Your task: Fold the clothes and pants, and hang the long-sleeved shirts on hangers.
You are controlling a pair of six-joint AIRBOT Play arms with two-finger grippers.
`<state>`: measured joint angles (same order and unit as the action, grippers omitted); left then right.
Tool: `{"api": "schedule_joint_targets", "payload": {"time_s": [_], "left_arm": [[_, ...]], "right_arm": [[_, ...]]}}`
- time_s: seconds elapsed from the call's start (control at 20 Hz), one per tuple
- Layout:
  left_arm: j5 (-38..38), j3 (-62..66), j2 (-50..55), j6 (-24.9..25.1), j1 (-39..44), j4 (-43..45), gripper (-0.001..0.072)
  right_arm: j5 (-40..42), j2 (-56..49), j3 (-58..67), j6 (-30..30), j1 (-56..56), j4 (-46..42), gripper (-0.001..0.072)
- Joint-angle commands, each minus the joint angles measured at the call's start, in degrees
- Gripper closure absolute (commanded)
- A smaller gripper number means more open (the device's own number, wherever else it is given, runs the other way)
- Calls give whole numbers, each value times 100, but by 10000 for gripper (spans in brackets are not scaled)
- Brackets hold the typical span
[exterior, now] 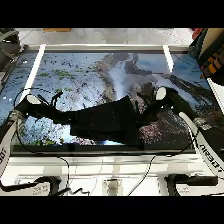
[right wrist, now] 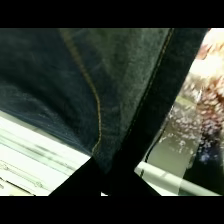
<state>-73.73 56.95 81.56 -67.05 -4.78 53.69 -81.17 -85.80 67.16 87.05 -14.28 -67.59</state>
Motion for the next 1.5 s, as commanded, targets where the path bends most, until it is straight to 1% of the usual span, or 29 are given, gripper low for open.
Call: {"api": "schedule_joint_targets", "payload": {"time_s": [0.0, 0.05, 0.1, 0.15, 0.2, 0.25, 0.3, 0.45, 0.5, 0.55, 0.75, 0.8, 0.85, 0.9, 0.95, 1.0, 1.05, 1.1, 1.15, 1.2, 1.25, 1.3, 1.35, 1.4, 1.45], "left_arm": [[-240, -2, 155, 46, 26, 192, 680], [-245, -2, 168, 44, 26, 192, 679], [-245, -2, 168, 46, 26, 192, 619], [-245, -2, 168, 44, 26, 186, 531], [-245, -2, 168, 44, 26, 186, 360], [-247, 0, 168, 44, 26, 186, 156], [-247, 0, 168, 44, 26, 184, 42], [-247, 7, 166, 46, 20, 188, 42], [-249, 39, 166, 46, 4, 240, 43], [-258, 127, 166, 44, -11, 411, 57], [-616, 761, 166, 42, -37, 1580, 63], [-721, 931, 166, 42, -37, 1878, 138], [-828, 1086, 166, 42, -37, 2098, 283], [-909, 1202, 164, 44, -39, 2181, 431], [-946, 1281, 151, 42, -39, 2173, 594], [-944, 1305, 127, 42, -39, 2173, 681], [-949, 1305, 101, 42, -31, 2170, 691], [-951, 1305, 94, 42, -22, 2170, 691], [-951, 1305, 96, 42, -22, 2170, 691], [-946, 1305, 96, 42, -22, 2170, 691], [-949, 1305, 96, 42, -22, 2173, 691], [-946, 1305, 96, 42, -22, 2173, 692], [-946, 1305, 96, 42, -22, 2173, 692], [-944, 1305, 96, 42, -22, 2170, 691], [-944, 1305, 96, 42, -22, 2170, 691]], "right_arm": [[98, 7, -697, 55, -177, 50, 700], [107, 7, -732, 63, -190, 52, 698], [111, 7, -728, 66, -195, 114, 639], [118, 7, -728, 66, -195, 208, 488], [103, 7, -728, 66, -197, 269, 294], [42, 7, -728, 57, -195, 354, 151], [-61, 9, -728, 22, -195, 402, 147], [-195, 160, -675, -271, -160, 306, 147], [-190, 258, -579, -269, -140, 151, 150], [-186, 385, -424, -271, -79, -98, 168], [-9, 977, 448, -236, 584, -1779, 168], [129, 1097, 629, -221, 866, -2131, 170], [321, 1189, 737, -223, 1172, -2295, 267], [619, 1255, 772, -225, 1534, -2328, 500], [833, 1261, 765, -223, 1904, -2260, 672], [925, 1213, 741, -229, 2227, -2153, 673], [920, 1130, 678, -339, 2557, -1888, 673], [874, 1051, 538, -693, 2844, -1375, 674], [807, 994, 271, -1331, 3101, -518, 701], [717, 968, -72, -2100, 3292, 479, 701], [721, 966, -522, -2704, 3405, 1419, 701], [833, 966, -951, -2970, 3414, 1976, 650], [1078, 966, -1364, -3021, 3346, 2319, 402], [1462, 966, -1790, -3001, 3217, 2590, 17], [1888, 966, -2140, -2911, 3034, 2750, 44]]}}
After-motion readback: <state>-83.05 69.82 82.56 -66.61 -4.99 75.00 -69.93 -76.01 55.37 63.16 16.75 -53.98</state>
